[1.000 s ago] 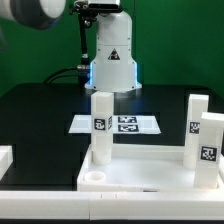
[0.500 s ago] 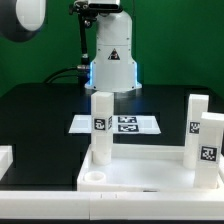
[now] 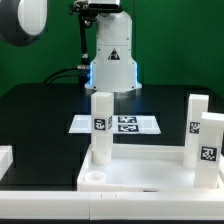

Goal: Assemble desk

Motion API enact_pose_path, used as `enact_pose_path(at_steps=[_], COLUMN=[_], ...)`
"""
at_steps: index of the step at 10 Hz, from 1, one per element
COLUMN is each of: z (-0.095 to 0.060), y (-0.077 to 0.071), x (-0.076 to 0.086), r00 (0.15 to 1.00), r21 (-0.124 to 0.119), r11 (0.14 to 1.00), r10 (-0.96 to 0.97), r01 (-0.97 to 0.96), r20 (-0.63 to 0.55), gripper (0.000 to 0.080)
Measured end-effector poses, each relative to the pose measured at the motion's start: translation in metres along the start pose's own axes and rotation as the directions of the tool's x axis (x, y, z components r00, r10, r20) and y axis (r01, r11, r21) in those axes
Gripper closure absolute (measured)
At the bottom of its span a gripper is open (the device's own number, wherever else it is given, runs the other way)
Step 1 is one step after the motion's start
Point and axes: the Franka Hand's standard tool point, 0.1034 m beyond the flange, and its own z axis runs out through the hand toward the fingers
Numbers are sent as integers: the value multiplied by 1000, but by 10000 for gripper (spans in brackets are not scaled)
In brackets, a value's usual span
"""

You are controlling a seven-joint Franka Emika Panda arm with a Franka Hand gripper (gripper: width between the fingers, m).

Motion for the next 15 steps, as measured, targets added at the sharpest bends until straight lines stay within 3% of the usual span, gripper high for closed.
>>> enact_pose_path(at_steps=[2, 4, 7, 9, 11, 13, 14, 15], z=[10, 10, 11, 11, 4, -2, -8, -15], y=[-3, -4, -6, -6, -1, 20, 33, 38], x=[-2, -2, -2, -3, 10, 36, 49, 52], r00=[1000, 999, 999, 999, 982, 939, 874, 796], r21=[17, 22, 22, 22, 8, -2, -7, -5], r11=[1000, 999, 999, 999, 982, 940, 875, 796], r10=[16, 35, 45, 50, 189, 342, 484, 604], r01=[-16, -34, -44, -49, -189, -342, -485, -605], r20=[-10, -12, -12, -13, -16, -23, -33, -46], gripper=[151, 151, 518, 517, 517, 517, 517, 515])
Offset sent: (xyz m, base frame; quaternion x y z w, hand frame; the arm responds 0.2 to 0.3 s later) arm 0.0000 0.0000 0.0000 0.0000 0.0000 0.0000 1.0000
